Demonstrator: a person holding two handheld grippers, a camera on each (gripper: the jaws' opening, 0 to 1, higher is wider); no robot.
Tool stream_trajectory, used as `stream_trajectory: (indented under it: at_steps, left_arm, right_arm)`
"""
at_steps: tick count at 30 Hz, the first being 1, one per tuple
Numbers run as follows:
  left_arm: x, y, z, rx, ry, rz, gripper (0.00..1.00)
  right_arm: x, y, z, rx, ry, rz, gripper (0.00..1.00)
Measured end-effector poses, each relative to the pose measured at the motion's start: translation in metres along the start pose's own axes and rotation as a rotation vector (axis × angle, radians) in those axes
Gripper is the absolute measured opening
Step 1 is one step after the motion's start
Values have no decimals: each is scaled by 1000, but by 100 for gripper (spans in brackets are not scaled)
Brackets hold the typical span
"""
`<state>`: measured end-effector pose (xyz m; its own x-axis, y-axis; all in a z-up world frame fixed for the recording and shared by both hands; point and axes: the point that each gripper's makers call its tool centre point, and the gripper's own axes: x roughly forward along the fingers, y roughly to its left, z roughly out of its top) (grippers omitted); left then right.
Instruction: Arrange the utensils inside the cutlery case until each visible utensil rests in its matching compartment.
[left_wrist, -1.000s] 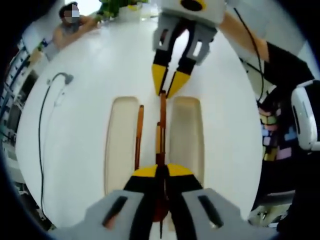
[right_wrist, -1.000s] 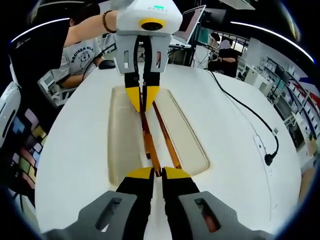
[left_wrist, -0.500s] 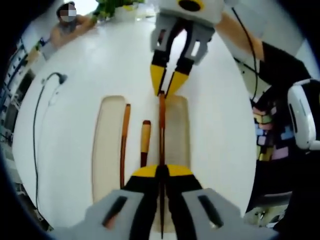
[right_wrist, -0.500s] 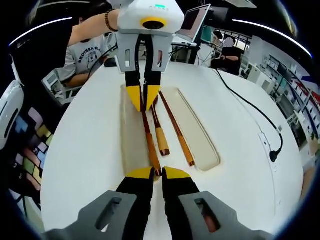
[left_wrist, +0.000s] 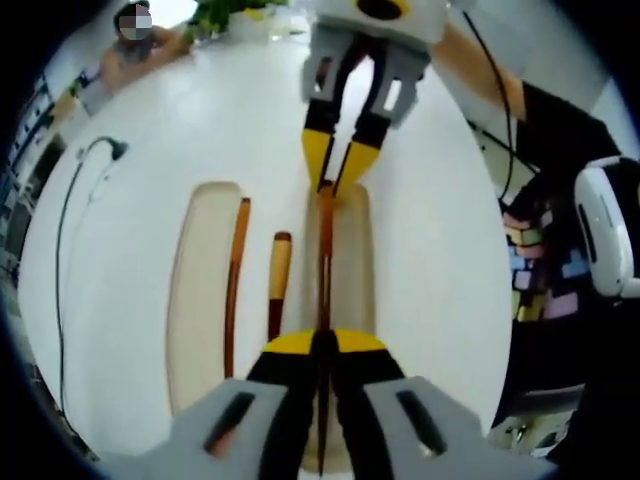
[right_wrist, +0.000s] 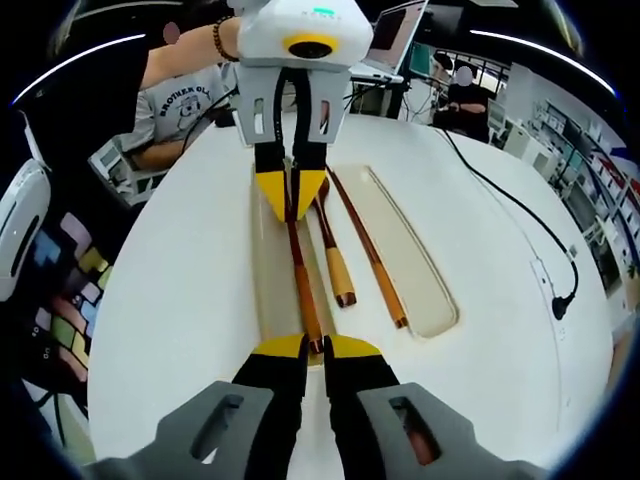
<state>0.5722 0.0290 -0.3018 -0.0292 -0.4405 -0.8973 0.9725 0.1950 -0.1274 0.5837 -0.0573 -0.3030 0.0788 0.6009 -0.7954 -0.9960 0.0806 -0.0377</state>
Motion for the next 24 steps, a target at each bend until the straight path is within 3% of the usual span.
stream_trajectory:
  at_steps: [24]
  left_arm:
    - [9,1,-1,9,14,-10,4]
  right_arm:
    - [-5,0,-4,-9,4,9,7]
